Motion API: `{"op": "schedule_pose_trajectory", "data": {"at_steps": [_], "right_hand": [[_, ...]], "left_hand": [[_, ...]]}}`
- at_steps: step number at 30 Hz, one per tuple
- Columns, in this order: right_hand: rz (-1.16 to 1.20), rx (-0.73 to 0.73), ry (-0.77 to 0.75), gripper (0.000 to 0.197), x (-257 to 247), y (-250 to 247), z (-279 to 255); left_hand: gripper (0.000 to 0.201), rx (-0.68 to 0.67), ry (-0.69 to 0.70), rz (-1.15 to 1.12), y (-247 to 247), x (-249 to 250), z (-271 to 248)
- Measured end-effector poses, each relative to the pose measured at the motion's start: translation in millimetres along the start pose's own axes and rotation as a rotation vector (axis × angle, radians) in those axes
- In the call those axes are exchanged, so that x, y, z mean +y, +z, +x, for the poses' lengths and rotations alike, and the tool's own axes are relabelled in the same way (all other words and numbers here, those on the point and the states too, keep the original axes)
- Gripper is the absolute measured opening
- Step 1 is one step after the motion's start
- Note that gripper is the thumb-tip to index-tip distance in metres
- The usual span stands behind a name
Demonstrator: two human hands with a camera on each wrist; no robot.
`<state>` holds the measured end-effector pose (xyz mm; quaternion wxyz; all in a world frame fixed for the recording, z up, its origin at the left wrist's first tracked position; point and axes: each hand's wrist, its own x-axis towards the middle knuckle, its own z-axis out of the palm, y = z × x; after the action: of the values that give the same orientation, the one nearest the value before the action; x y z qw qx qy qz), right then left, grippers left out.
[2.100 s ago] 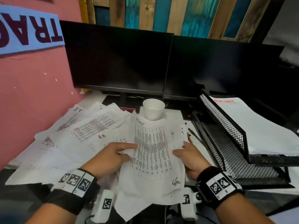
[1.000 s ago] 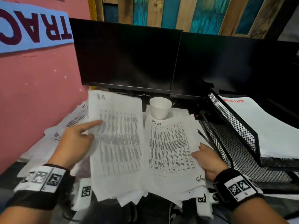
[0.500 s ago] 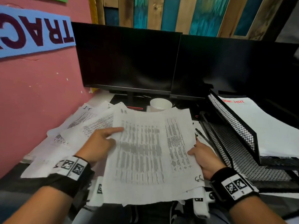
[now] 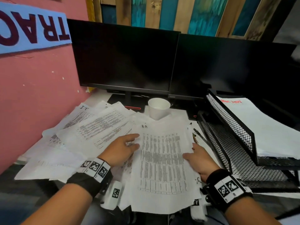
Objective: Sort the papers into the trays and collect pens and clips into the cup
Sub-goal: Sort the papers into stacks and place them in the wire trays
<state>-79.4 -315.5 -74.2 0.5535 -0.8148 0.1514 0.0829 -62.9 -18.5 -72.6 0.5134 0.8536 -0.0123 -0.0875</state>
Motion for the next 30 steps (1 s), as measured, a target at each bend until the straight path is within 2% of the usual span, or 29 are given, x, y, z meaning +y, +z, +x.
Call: {"op": "schedule_pose_trajectory", "data": {"at_steps": [4,7,9,14,16,20,22,23,26,28,30], "right_hand": [[0.073,0.059,0.023,0.037,-4.5,-11.0,1.2],[0.104,0.083,0.054,0.035,-6.3,-14.8,2.2],[0.130,0.080,0.069,0.033,-6.7,-15.0,2.7],[0.177,0.072,0.089,0.037,-5.6,-11.6,2.2],[0.205,0.059,0.093,0.040,-5.0,-10.7,1.3],[0.236,0.042,0.104,0.043,-6.3,-11.4,-0.6],[0.233,0.046,0.107,0.042,-5.7,-11.7,-0.2],[0.227,0.046,0.108,0.041,-6.4,-11.6,-1.1],[0.216,0.042,0.118,0.038,-8.0,-12.4,-2.7],[0.209,0.047,0.122,0.037,-9.4,-13.7,-2.5],[0.223,0.047,0.125,0.037,-12.3,-14.3,-4.2]], "left_hand": [[0.045,0.111,-0.096,0.093,-28.3,-9.0,-1.9],[0.040,0.234,-0.132,0.062,-42.9,-12.9,-1.8],[0.043,0.275,-0.161,0.025,-46.7,-15.1,-0.4],[0.063,0.206,-0.188,0.066,-44.5,-18.8,0.8],[0.064,0.166,-0.175,0.090,-41.3,-20.1,0.9],[0.050,0.143,-0.120,0.142,-44.1,-16.5,-3.1],[0.023,0.162,-0.131,0.191,-53.0,-14.1,-6.2],[0.008,0.185,-0.133,0.206,-58.9,-12.3,-9.7],[0.020,0.373,-0.110,0.165,-80.6,-13.9,-15.2],[0.019,0.539,-0.078,0.077,-97.1,-10.8,-23.1],[0.013,0.644,-0.062,-0.058,-112.1,-10.1,-28.8]]}}
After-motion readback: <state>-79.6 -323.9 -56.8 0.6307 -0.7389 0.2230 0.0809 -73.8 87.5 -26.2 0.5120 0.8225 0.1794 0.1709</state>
